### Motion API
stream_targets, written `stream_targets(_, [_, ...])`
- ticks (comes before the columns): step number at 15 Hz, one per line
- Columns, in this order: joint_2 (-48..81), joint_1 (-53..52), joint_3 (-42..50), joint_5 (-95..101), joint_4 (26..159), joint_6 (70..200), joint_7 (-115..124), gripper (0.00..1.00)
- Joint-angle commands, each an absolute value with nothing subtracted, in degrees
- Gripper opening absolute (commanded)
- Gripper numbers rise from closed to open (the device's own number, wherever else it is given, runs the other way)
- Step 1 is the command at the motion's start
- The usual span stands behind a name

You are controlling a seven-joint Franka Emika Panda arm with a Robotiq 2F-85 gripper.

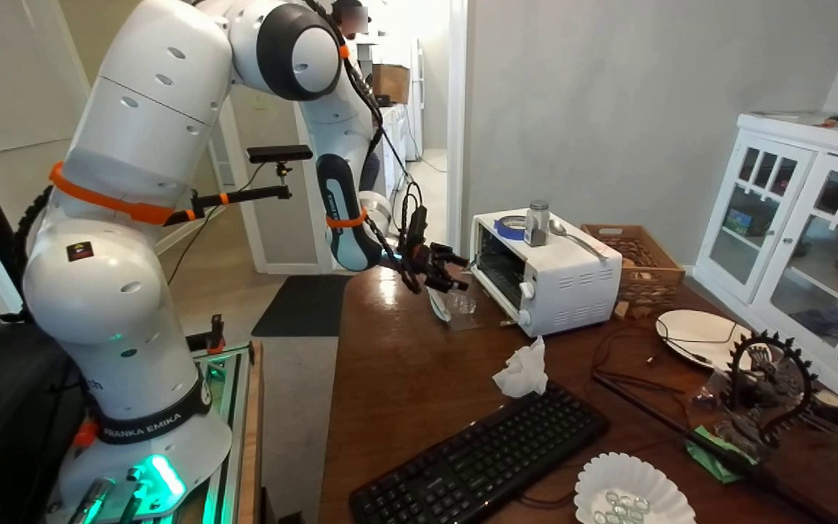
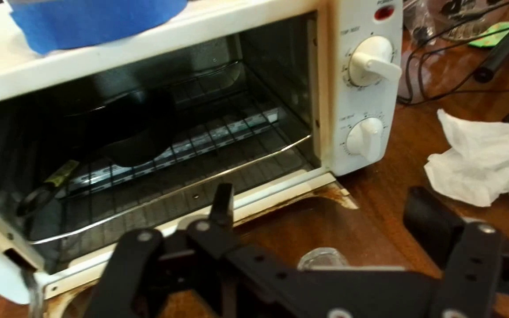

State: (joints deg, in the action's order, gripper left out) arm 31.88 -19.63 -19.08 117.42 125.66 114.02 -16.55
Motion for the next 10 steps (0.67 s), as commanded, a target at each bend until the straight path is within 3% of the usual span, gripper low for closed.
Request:
stream_targets(1, [27.73,-17.13,-20.01,113.47,125.07,124.88,-17.1,1.0])
stream_targets(6, [26.75,-11.4,-16.3,106.43,120.95,146.4,-26.11,1.0])
stream_targets(10, [27.51,-9.96,-13.69,94.63,120.59,153.98,-39.63,1.0])
